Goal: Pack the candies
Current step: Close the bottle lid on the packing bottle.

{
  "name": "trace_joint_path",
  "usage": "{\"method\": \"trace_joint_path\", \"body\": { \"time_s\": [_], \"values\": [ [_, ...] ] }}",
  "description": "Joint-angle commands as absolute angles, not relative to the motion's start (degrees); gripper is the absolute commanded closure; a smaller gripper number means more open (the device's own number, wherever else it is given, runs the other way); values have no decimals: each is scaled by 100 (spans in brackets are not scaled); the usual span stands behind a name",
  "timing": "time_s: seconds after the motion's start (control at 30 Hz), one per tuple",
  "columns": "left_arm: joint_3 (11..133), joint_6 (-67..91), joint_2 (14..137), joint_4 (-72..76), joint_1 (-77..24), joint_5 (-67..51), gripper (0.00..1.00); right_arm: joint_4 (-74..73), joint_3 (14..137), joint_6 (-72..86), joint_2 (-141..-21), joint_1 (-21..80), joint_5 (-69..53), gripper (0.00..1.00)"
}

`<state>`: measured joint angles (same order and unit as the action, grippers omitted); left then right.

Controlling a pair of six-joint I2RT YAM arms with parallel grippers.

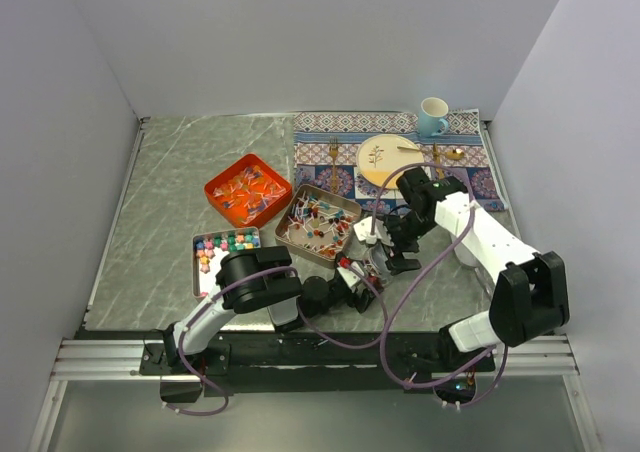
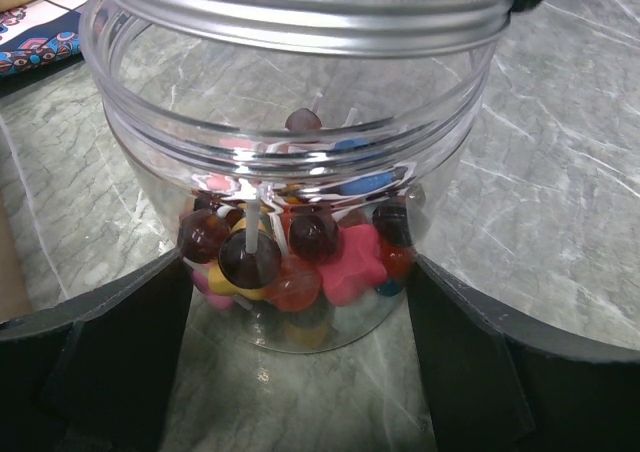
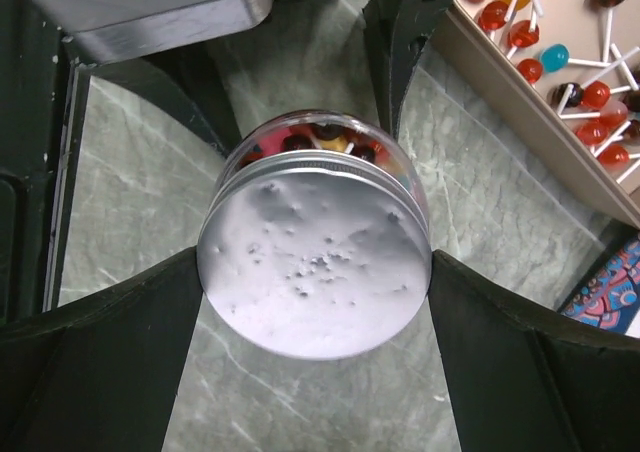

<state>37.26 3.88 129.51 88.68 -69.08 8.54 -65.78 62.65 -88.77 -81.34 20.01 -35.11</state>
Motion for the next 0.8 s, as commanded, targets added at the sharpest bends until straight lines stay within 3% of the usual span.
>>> {"method": "trace_joint_path", "body": {
  "time_s": [0.0,0.5,0.63,0.77],
  "values": [
    [3313,633,13518,9659,-6935,545,20,-6354,6425,-8692,-8376,2109,-3515,10],
    [3349,642,13535,9659,-6908,562,19,-6854,6732,-8736,-8683,2399,-3498,10],
    [3331,633,13526,9659,-6908,536,19,-7241,7022,-8614,-8850,2417,-3682,0],
    [3331,615,13535,9650,-6908,527,19,-7251,6900,-8543,-8781,2417,-3656,0]
  ]
}}
